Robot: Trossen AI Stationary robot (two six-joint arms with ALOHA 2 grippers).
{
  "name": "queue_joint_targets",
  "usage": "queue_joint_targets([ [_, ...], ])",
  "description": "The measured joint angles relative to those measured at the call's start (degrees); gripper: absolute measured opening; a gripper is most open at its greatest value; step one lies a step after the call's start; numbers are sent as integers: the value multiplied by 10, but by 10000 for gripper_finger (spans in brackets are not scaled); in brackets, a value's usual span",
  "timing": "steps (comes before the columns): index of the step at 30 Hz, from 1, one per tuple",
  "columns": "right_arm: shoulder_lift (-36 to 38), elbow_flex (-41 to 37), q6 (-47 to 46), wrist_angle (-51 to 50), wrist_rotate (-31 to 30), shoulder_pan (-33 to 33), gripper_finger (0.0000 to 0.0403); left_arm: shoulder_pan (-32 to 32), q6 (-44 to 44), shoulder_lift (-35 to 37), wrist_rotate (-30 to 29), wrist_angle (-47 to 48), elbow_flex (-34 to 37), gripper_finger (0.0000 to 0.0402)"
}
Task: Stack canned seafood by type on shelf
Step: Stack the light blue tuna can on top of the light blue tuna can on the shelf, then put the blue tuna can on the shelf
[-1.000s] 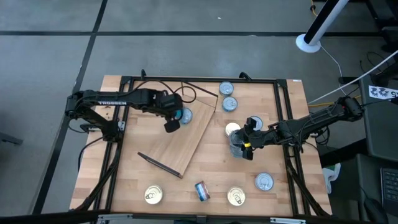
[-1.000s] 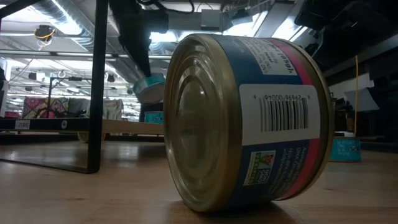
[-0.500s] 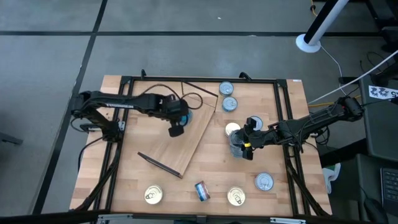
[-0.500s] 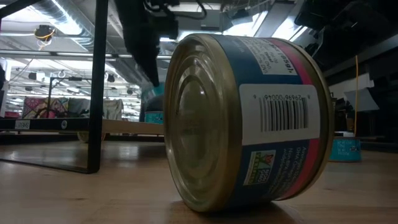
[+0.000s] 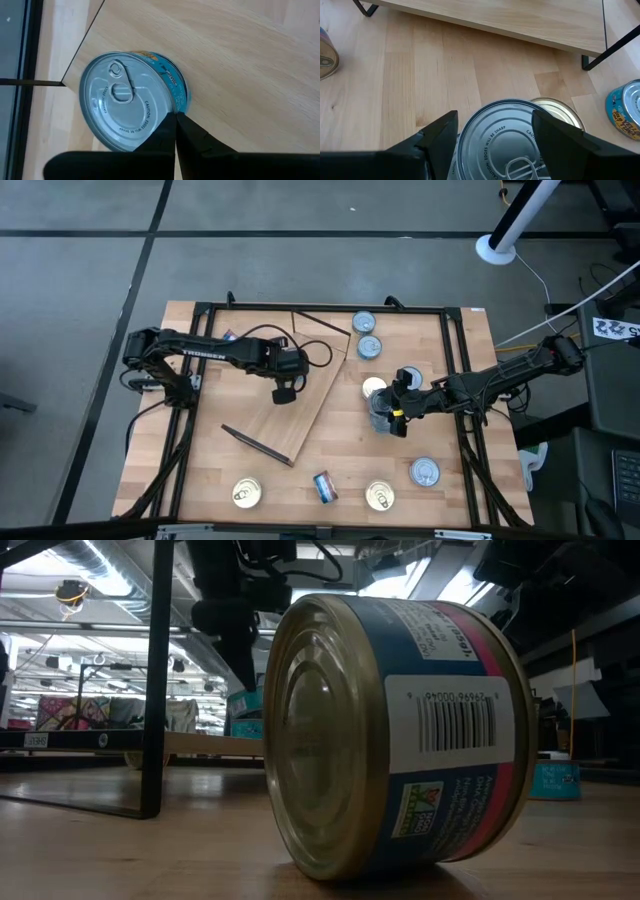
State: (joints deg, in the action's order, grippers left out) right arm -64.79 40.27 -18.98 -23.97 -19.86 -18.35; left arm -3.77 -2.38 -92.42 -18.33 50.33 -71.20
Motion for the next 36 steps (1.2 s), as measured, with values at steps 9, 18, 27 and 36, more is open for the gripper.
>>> queue_joint_targets([
  [9, 0, 0, 0, 0, 0, 0, 252, 0, 11, 0, 0, 0, 0, 55],
  [18, 0, 0, 0, 0, 0, 0, 252, 0, 18, 0, 0, 0, 0, 140],
  [27, 0, 0, 0, 0, 0, 0, 252, 1, 69, 0, 1, 3, 1, 204],
  [36, 0, 0, 0, 0, 0, 0, 252, 1, 70, 0, 1, 3, 1, 279],
])
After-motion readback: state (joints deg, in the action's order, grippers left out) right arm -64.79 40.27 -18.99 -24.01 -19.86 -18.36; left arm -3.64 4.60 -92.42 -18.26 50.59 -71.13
